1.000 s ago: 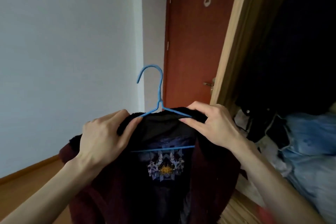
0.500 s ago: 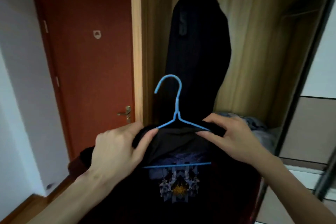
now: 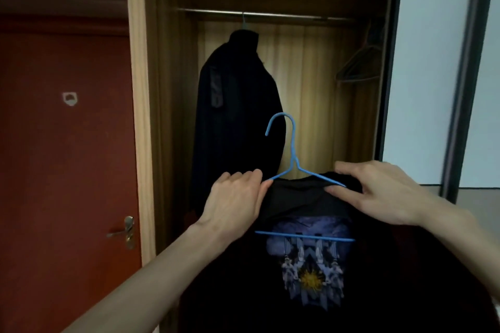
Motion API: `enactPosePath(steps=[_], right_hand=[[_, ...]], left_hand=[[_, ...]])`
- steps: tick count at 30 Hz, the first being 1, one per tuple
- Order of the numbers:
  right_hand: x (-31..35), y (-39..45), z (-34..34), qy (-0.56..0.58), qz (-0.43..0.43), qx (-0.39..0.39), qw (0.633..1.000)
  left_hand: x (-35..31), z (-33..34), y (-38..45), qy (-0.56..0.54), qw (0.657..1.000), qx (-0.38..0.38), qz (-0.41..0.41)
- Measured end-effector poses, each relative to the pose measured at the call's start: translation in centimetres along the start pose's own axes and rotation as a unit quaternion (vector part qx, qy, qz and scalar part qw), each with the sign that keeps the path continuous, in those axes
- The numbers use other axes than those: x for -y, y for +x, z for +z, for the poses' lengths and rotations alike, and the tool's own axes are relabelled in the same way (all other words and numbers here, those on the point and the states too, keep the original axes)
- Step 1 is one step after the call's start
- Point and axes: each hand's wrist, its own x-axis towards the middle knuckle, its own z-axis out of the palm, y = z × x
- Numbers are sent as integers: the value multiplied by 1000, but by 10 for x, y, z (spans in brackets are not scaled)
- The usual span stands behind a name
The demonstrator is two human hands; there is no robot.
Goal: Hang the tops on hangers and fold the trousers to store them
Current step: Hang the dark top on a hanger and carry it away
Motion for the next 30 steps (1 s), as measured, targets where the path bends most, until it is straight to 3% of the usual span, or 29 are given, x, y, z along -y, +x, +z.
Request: enactPosePath(steps=[7,16,23,30], right_hand=[[-56,48,-56,-65,105,-27,992],[-114,130,-72,-68,238,-163,955],[-146,220,-86,-23,267,-181,946],[-158,317,-93,-28,283,-198,938]], left_hand=[[-20,27,111,4,1000,13,-16],[-42,83,219,-263,959,17,-105],[-15,100,290,-403,904,-13,-140],[28,126,330,-390,908,-63,-137]])
